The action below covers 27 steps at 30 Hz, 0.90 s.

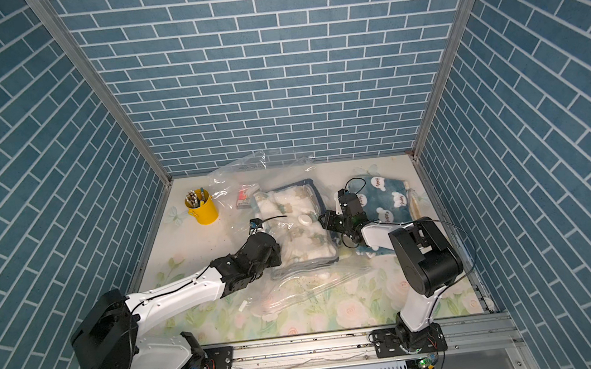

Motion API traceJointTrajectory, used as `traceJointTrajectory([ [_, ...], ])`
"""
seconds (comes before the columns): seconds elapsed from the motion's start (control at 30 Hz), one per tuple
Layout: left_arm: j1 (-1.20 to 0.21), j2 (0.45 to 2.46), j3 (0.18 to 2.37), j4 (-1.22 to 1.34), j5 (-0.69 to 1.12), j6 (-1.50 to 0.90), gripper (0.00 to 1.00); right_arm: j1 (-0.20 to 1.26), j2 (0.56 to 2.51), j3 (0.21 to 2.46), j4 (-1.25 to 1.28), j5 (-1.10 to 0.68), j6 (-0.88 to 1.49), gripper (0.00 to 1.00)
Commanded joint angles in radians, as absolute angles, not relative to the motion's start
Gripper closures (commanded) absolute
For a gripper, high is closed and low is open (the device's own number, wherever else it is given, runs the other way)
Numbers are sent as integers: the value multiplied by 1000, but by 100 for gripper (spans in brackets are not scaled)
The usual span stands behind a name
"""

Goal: Take the blanket out of the vacuum bag
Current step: Adjust the vacuum bag at the center of the board, then open the vacuum bag at the center of the board.

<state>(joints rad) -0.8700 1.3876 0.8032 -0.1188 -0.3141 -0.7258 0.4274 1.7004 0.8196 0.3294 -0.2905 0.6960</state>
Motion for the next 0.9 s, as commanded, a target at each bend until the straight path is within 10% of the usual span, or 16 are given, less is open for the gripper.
traceJointTrajectory([
  [0.0, -905, 1379, 926, -273, -379, -648, 52, 433, 1613, 859, 295, -299, 704, 52],
  [0.4, -1325, 1389, 1201, -954, -669, -762, 4, 337, 1195, 688, 173, -457, 742, 37],
  [0.87, -1493, 1534, 1152, -1130, -691, -899, 9, 301, 952, 495, 122, -591, 768, 35],
])
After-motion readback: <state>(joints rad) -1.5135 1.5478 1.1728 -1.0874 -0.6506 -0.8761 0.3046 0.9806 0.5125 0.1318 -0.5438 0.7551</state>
